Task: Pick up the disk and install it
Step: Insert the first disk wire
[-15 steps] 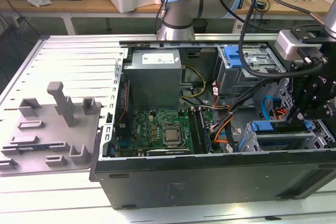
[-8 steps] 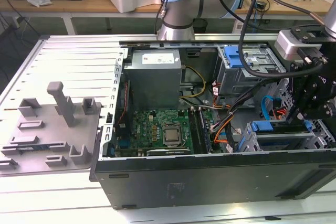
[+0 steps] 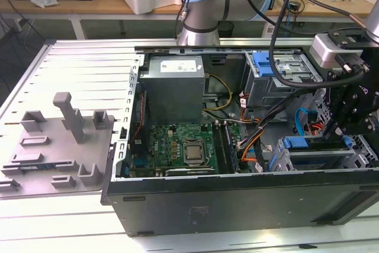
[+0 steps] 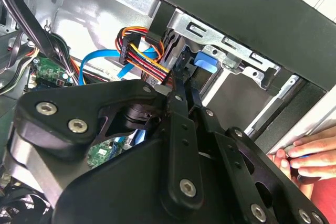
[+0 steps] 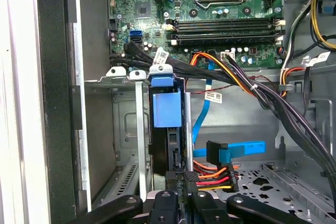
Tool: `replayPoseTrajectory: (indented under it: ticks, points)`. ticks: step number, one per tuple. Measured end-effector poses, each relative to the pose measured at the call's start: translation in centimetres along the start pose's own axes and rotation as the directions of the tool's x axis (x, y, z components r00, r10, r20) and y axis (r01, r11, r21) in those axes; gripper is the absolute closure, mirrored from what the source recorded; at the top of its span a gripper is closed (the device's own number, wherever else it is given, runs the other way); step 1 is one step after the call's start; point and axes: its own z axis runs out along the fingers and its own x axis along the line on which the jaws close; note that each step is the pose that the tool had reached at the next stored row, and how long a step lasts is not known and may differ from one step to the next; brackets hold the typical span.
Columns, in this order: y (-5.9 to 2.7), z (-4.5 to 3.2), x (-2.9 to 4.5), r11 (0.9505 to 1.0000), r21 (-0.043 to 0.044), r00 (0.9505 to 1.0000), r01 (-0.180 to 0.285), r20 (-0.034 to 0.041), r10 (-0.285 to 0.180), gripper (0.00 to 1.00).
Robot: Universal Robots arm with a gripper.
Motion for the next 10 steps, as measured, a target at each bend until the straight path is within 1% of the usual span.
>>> replayPoseTrajectory:
  ticks: [1, 2, 4, 5, 6, 10]
  points:
    - [0.01, 0.00, 0.00, 1.0000, 0.0000, 1.0000, 0.000, 0.0000, 0.000, 0.83]
    - [0.04, 0.07, -0.01, 1.0000, -0.0005, 1.0000, 0.000, 0.0017, 0.000, 0.83]
    - [0.04, 0.06, 0.00, 1.0000, -0.0002, 1.0000, 0.000, 0.0012, 0.000, 0.70]
    - [0.04, 0.00, 0.00, 1.0000, -0.0001, 1.0000, 0.000, 0.0001, 0.000, 0.70]
    - [0.04, 0.01, 0.00, 1.0000, -0.0001, 1.0000, 0.000, 0.0001, 0.000, 0.64]
    - [0.05, 0.00, 0.00, 1.0000, -0.0001, 1.0000, 0.000, 0.0000, 0.000, 0.64]
